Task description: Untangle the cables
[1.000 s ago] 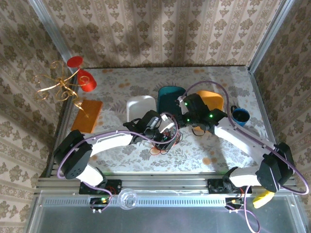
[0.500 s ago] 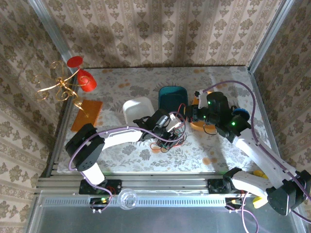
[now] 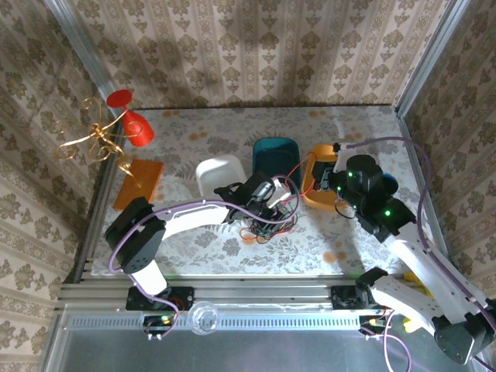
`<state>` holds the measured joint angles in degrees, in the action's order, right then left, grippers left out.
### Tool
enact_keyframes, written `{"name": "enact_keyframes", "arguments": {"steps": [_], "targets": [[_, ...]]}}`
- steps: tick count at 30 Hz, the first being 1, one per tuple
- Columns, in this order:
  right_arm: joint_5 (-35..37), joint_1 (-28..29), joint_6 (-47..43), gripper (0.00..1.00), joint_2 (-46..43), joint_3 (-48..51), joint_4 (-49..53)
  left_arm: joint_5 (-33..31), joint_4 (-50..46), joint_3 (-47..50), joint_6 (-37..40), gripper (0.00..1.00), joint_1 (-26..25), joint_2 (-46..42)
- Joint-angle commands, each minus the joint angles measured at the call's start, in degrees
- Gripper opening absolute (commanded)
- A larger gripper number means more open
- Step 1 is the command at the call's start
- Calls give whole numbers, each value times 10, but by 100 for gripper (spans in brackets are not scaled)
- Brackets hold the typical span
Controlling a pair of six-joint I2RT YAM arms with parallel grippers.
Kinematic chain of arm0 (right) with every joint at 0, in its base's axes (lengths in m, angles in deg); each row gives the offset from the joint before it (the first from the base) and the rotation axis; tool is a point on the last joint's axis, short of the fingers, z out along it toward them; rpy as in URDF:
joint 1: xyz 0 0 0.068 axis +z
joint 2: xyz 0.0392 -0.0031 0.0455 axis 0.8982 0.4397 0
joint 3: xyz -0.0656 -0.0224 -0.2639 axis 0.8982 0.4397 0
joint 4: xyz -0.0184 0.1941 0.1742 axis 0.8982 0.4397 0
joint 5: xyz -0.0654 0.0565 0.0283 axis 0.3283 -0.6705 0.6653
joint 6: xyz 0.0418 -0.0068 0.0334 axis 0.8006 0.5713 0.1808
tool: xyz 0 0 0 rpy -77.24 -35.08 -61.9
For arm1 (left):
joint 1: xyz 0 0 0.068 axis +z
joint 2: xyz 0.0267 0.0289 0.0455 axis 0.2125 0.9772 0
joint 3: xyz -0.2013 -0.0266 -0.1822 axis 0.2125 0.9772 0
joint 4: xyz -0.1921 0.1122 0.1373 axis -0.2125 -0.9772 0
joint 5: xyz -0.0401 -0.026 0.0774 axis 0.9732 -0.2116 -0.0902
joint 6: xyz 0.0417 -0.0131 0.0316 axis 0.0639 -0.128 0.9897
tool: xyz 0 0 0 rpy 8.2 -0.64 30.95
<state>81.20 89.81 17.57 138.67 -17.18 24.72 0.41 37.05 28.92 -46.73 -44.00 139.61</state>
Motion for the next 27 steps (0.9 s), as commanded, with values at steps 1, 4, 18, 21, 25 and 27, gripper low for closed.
{"name": "enact_keyframes", "arguments": {"steps": [1, 4, 18, 21, 25, 27], "targets": [[122, -4, -17, 0, -30, -16, -22, -14, -14, -4, 2, 72, -3, -8], [159, -10, -42, 0, -46, -25, -25, -17, -12, -3, 2, 72, -3, -4], [138, -75, -73, 0, -21, -81, -31, -5, 20, -10, 10, 77, -2, 4], [97, -105, -53, 0, 12, -74, -22, -14, 42, -12, 4, 85, -2, 6], [84, -117, -34, 0, 66, -61, -11, -35, 78, -6, -10, 93, -2, -3], [101, -119, -24, 0, 85, -40, -15, -49, 86, -6, -9, 95, -2, -12]]}}
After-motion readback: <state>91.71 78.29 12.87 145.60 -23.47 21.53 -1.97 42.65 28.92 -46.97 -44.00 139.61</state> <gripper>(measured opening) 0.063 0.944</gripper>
